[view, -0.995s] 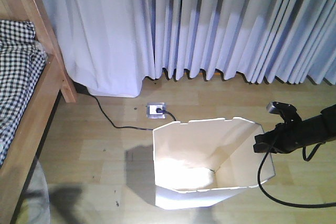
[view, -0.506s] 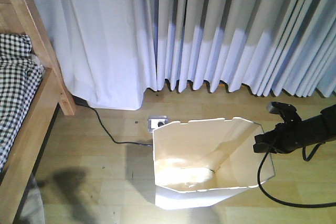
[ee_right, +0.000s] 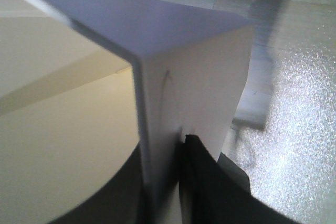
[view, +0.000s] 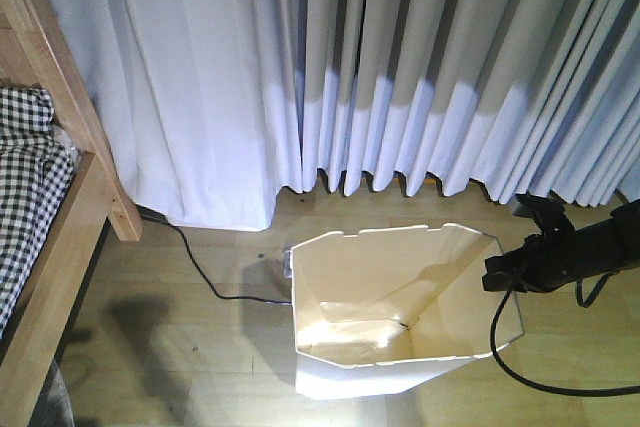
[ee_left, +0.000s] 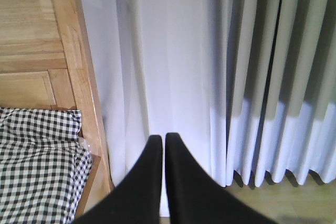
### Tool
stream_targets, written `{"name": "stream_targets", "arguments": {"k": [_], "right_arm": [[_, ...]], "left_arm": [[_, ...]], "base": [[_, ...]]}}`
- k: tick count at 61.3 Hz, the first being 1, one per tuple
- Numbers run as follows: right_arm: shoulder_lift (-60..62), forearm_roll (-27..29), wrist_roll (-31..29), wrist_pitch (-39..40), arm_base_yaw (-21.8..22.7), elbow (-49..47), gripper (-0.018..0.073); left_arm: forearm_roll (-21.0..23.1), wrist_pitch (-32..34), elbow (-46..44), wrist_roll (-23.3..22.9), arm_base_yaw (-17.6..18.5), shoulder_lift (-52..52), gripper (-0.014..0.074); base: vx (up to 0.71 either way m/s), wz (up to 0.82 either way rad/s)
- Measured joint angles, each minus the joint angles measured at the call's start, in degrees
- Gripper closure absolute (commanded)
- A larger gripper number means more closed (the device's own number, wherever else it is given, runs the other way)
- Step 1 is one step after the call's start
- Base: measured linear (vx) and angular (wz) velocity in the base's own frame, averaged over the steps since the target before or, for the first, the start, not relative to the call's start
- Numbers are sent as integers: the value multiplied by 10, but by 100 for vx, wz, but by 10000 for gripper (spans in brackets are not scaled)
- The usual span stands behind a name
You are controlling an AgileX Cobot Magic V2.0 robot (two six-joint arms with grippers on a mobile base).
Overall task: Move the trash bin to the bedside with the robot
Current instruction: 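Drive toward the bed, dragging the bin with the right gripper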
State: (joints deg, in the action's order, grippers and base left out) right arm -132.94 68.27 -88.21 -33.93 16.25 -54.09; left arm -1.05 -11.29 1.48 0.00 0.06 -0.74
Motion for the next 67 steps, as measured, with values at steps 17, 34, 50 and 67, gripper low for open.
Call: {"name": "stream_targets", "arguments": {"k": [17,34,50,67], "right_arm": [[0,0,0,0,0,0,564],[0,0,0,0,0,0,564],[0,0,0,0,0,0,564],[0,0,0,0,0,0,564]], "left_arm": [[0,0,0,0,0,0,603],[0,0,0,0,0,0,603],[0,0,0,0,0,0,603],[0,0,0,0,0,0,603]], "base": [[14,1],[10,0],[4,0],[0,0]]}}
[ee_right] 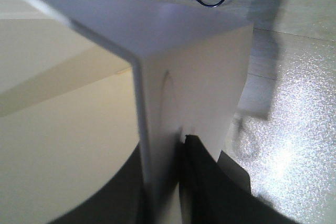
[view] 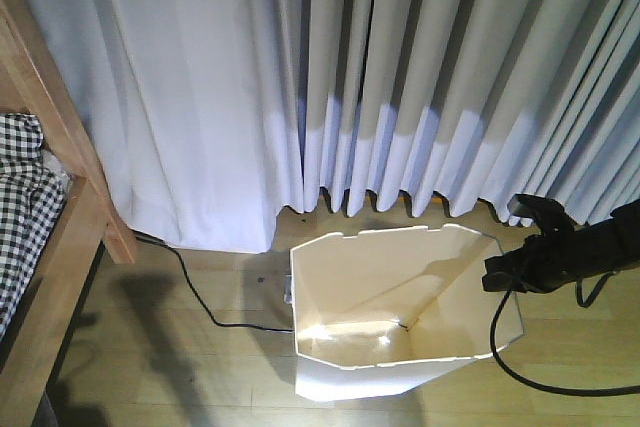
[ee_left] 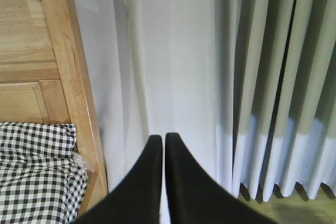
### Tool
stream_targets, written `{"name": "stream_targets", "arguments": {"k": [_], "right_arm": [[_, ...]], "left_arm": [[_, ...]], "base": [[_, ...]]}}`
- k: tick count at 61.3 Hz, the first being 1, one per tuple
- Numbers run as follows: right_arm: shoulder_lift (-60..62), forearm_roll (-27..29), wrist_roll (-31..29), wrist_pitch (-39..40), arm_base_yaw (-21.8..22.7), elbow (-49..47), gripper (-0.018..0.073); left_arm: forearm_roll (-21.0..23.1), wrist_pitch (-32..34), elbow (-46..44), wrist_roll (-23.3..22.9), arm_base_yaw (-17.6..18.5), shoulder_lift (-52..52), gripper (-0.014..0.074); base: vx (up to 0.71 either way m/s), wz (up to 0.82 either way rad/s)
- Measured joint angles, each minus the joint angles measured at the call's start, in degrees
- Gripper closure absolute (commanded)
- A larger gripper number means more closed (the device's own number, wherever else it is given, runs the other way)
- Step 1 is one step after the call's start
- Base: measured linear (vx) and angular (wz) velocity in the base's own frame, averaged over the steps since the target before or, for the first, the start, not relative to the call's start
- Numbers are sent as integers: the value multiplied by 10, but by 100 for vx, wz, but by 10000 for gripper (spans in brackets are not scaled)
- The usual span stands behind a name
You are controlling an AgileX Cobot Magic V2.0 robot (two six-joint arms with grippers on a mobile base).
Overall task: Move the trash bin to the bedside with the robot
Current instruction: 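Drive toward the bed, dragging the bin with the right gripper, then push the bin beside the bed frame with the right gripper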
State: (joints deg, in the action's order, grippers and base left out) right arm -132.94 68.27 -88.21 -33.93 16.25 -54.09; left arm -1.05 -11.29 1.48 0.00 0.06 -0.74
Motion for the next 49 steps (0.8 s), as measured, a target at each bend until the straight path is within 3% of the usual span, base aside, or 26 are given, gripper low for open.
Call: {"name": "stream_targets", "arguments": {"k": [49], "right_arm": [[0,0,0,0,0,0,564]], "left_arm": [[0,0,0,0,0,0,603]], "base": [[0,0]]}}
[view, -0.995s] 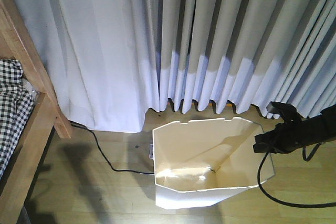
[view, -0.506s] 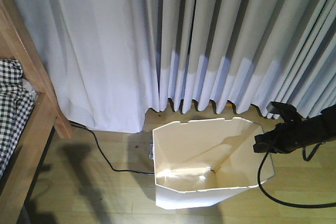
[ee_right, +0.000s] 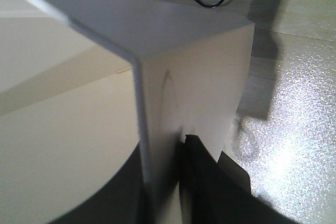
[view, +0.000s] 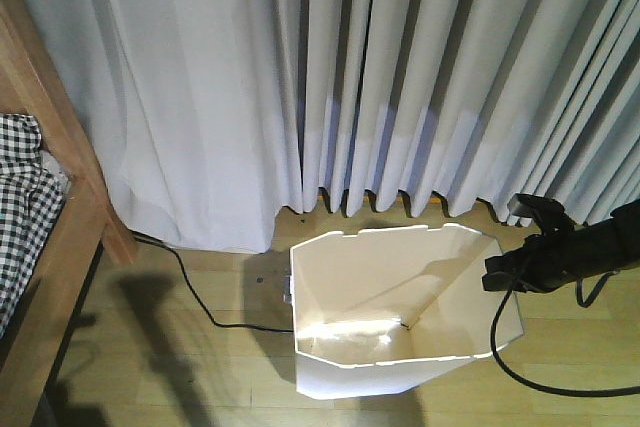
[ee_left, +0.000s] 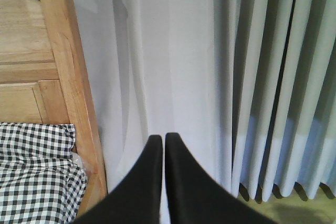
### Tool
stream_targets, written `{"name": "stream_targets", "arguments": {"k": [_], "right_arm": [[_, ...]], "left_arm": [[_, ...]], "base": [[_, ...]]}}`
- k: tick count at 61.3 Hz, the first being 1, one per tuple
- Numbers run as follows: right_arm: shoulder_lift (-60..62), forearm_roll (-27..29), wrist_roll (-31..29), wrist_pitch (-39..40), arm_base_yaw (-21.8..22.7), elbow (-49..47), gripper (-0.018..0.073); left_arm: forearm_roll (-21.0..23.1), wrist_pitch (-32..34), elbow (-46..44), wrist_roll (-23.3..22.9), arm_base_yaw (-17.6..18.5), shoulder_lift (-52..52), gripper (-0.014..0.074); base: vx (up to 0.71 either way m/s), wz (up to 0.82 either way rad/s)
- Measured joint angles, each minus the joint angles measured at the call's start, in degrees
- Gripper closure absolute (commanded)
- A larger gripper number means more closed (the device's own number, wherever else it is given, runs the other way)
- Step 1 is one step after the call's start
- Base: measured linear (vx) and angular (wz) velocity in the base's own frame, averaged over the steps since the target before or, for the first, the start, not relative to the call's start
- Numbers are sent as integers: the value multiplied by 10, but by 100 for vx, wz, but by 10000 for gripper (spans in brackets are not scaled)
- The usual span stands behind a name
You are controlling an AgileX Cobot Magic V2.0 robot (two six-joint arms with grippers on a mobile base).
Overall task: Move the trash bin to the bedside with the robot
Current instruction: 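Push the bin beside the bed frame with the right gripper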
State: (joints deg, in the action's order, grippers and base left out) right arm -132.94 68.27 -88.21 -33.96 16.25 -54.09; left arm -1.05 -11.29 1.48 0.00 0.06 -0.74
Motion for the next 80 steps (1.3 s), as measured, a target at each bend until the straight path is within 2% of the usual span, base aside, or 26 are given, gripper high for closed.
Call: {"name": "stream_targets", "arguments": {"k": [22,40,50,63,71,80], "right_arm": [[0,9,2,5,0,-3,564],[-2,6,36,71,0,-33,564],[-45,-36,94,99,0,-83,561],[-150,-105,195,81,1,-167,559],[-205,-132,208,54,0,-213,554],[-258,-137,209,27,-1,-262,547]], "left_arm": [[0,0,0,0,0,0,603],[0,0,0,0,0,0,603],[0,0,0,0,0,0,603],[0,0,0,0,0,0,603],[0,0,0,0,0,0,603],[0,0,0,0,0,0,603]], "base": [[0,0],[0,0],[0,0],[0,0],[0,0],[0,0]]}}
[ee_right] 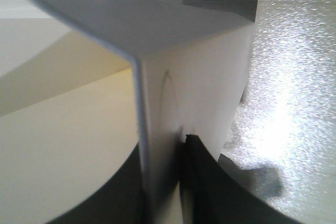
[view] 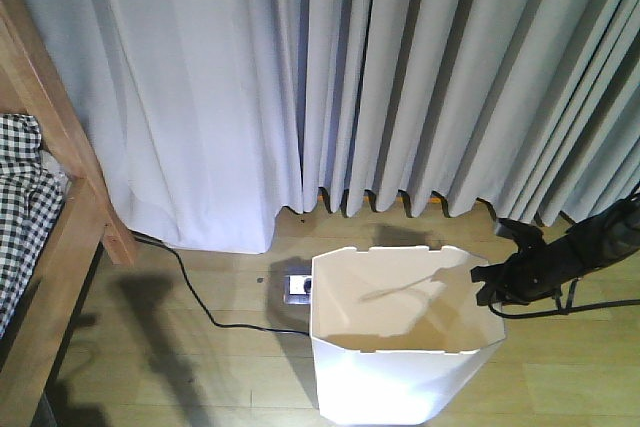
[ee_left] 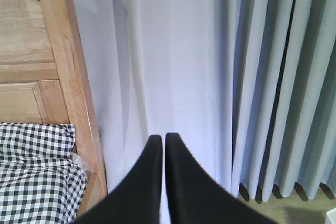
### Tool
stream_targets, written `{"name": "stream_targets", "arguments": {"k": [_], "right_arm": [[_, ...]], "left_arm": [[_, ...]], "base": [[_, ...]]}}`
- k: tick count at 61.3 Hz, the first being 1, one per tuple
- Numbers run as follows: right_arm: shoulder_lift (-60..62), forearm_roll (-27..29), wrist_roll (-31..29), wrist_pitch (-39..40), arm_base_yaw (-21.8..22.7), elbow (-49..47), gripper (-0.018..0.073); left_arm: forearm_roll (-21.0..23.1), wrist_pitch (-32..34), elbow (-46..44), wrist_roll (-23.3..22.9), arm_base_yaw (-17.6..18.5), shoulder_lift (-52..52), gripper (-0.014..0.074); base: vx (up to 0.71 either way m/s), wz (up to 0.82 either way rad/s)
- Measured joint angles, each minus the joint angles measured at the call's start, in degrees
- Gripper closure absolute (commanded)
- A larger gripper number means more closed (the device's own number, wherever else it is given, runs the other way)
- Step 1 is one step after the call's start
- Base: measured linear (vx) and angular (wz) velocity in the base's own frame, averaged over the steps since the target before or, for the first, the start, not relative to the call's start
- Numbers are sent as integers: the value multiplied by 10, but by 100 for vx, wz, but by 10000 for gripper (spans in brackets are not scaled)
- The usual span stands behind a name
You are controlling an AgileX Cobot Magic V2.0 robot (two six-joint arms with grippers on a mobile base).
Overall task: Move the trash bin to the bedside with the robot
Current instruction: 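Push the bin beside the bed frame with the right gripper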
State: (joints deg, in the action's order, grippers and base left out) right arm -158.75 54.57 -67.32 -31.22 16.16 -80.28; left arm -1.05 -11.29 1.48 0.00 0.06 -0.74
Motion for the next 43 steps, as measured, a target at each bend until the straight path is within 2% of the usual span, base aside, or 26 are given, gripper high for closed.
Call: {"name": "stream_targets", "arguments": {"k": [12,29,43], "right_arm": [[-55,4,9,-12,-5,-67,540],[-106,4,29,7,-50,-138,531],[-140,5,35,2,-53,-171,522]], "left_arm": [[0,0,0,0,0,0,603],[0,0,0,0,0,0,603],[0,0,0,0,0,0,603]], "base": [[0,0],[0,0],[0,0]]}}
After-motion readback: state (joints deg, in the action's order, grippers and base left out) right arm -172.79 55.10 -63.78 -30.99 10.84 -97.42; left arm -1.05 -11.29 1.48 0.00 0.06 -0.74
